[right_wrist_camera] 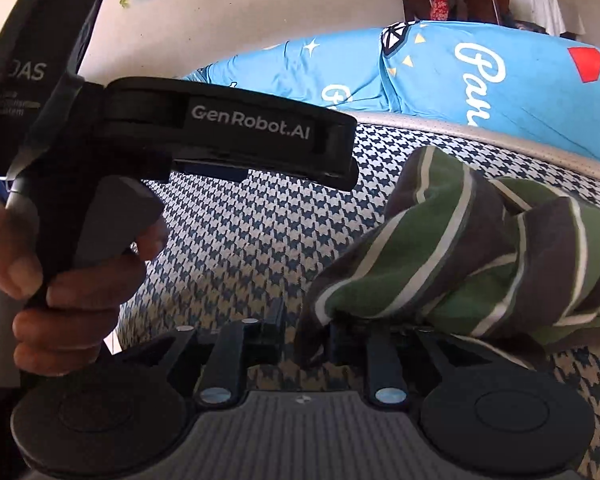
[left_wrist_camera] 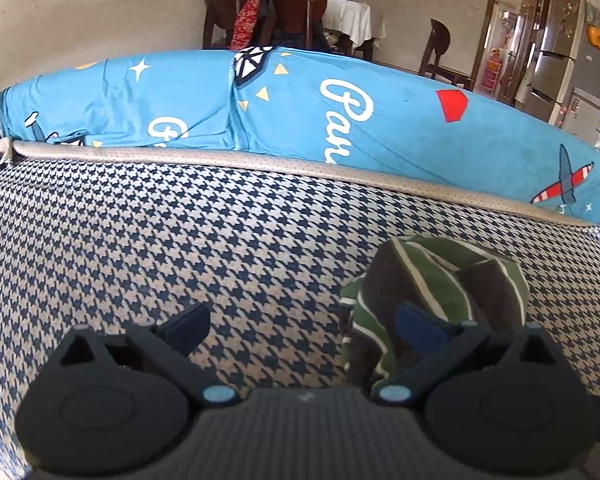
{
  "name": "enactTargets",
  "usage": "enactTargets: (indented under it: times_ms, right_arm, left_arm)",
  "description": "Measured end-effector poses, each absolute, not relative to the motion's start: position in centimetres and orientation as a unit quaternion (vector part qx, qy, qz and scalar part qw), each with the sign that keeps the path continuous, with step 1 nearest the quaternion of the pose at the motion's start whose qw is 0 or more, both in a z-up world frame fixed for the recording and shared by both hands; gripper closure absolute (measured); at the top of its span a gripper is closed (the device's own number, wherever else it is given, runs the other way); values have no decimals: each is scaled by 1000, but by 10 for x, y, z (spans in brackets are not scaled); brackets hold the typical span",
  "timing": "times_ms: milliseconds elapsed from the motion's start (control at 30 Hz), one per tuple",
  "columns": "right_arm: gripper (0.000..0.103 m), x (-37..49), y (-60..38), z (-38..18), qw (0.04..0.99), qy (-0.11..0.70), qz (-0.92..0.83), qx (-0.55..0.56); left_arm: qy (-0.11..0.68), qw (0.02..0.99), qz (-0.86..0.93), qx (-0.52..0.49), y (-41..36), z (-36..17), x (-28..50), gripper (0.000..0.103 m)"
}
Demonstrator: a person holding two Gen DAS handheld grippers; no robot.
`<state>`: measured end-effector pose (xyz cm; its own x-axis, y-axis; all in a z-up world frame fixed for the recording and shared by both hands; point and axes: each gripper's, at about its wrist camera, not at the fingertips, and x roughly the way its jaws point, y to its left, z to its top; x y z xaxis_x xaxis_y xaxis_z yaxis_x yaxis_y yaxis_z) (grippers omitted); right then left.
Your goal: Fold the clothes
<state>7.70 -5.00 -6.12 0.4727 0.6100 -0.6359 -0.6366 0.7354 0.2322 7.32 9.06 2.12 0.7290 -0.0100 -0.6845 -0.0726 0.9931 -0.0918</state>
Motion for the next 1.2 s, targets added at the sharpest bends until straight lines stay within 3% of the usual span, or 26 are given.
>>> enactTargets:
  times_ms: [167, 533, 667, 1200]
  right_arm:
    - [62, 64, -72, -53, 868, 352, 350, -29]
    - [52, 63, -119, -42, 902, 340, 267, -14]
    - [40, 73, -140, -46, 916, 351, 194, 14]
    - [28, 121, -180, -77, 904, 388, 61, 172]
  left_arm:
    - [356, 933, -4, -51, 82, 23, 72, 0]
    - [350, 936, -38, -31, 52, 20, 73, 0]
    - [356, 933, -41, -31, 46, 16, 75, 0]
    - [382, 924, -14, 30, 29, -10, 83, 0]
